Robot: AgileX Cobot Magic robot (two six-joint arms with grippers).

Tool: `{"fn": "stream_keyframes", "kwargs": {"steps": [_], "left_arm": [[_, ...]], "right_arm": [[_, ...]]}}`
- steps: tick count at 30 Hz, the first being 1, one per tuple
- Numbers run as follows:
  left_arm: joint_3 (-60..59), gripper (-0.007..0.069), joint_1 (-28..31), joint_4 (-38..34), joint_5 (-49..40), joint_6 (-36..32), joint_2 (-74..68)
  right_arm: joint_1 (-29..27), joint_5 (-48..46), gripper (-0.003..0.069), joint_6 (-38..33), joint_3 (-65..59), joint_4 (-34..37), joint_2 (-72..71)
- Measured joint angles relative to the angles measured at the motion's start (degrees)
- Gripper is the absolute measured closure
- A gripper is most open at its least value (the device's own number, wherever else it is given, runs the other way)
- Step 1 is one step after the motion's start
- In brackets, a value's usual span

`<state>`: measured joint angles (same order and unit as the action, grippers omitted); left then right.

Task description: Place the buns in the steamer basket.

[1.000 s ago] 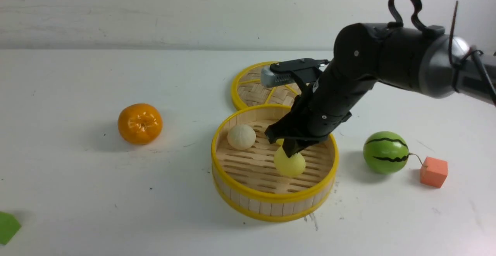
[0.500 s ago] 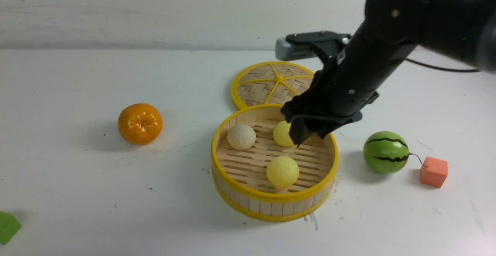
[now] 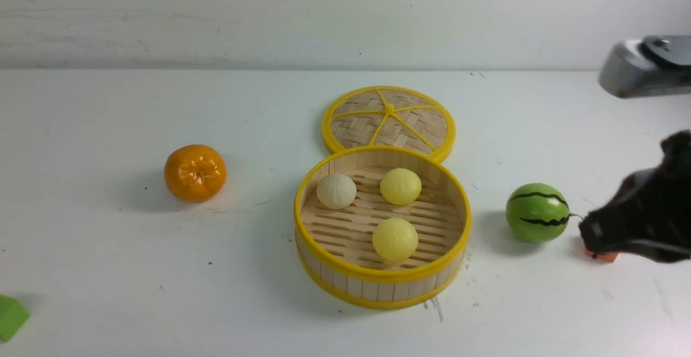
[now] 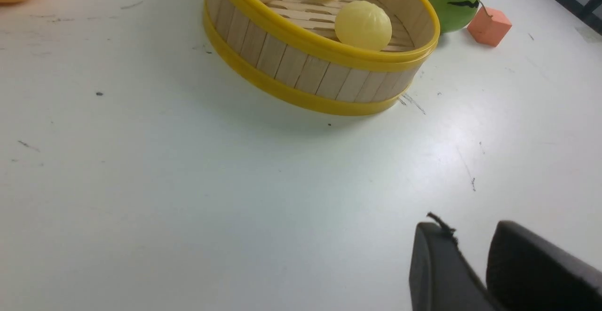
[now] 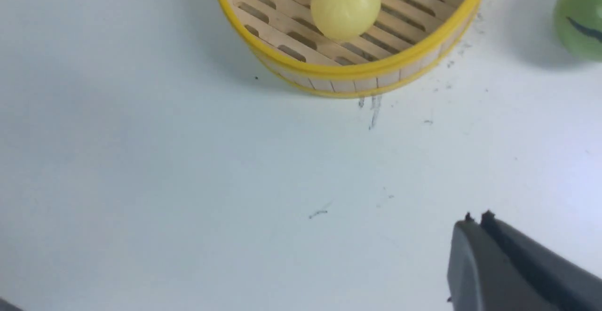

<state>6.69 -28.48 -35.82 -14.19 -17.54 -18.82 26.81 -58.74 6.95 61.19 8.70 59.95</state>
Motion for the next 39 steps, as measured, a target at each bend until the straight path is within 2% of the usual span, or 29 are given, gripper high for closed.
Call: {"fn": "stream_keyframes", "kwargs": {"steps": [12, 15, 18, 20, 21, 22, 25, 27, 29, 33, 39], "left_arm": [[0.0, 0.0459, 0.0, 0.0, 0.0, 0.0, 0.0], [0.0, 0.0454, 0.0, 0.0, 0.0, 0.0, 0.0], [0.0, 0.0447, 0.0, 0.0, 0.0, 0.0, 0.0], [0.0, 0.0444, 0.0, 0.0, 0.0, 0.0, 0.0], [0.0, 0.0443, 0.0, 0.0, 0.0, 0.0, 0.0], [0.0, 0.0442, 0.0, 0.0, 0.0, 0.0, 0.0], [0.0, 0.0442, 0.0, 0.0, -0.04, 0.0, 0.0], [0.0, 0.0442, 0.0, 0.0, -0.04, 0.0, 0.0], [0.0, 0.0442, 0.0, 0.0, -0.04, 0.0, 0.0], [0.0, 0.0442, 0.0, 0.0, -0.04, 0.0, 0.04], [-0.11, 0.0435, 0.0, 0.0, -0.04, 0.0, 0.1]], "right_arm": [[0.0, -8.92, 0.0674, 0.72, -3.61, -0.47, -8.86], [-0.07, -9.34, 0.0671, 0.66, -3.75, -2.55, -9.06], [-4.55, -4.32, 0.0669, 0.2, -7.23, -5.24, -13.44], [-8.89, 3.58, 0.0669, -0.91, -14.38, -6.16, -20.38], [-9.29, 3.58, 0.0669, -1.01, -14.38, -6.25, -21.16], [-12.2, 10.8, 0.0669, -1.96, -22.07, -6.81, -27.59], [-16.49, 22.93, 0.0669, -2.25, -34.97, -8.7, -39.28], [-17.85, 26.56, 0.0669, -2.25, -40.85, -9.87, -44.03], [-19.5, 33.4, 0.0669, -2.31, -52.31, -12.34, -53.63], [-19.87, 36.89, 0.0669, -1.91, -61.42, -13.71, -60.27], [-19.87, 36.5, 0.0669, 2.68, -62.19, -10.72, -60.49]]}}
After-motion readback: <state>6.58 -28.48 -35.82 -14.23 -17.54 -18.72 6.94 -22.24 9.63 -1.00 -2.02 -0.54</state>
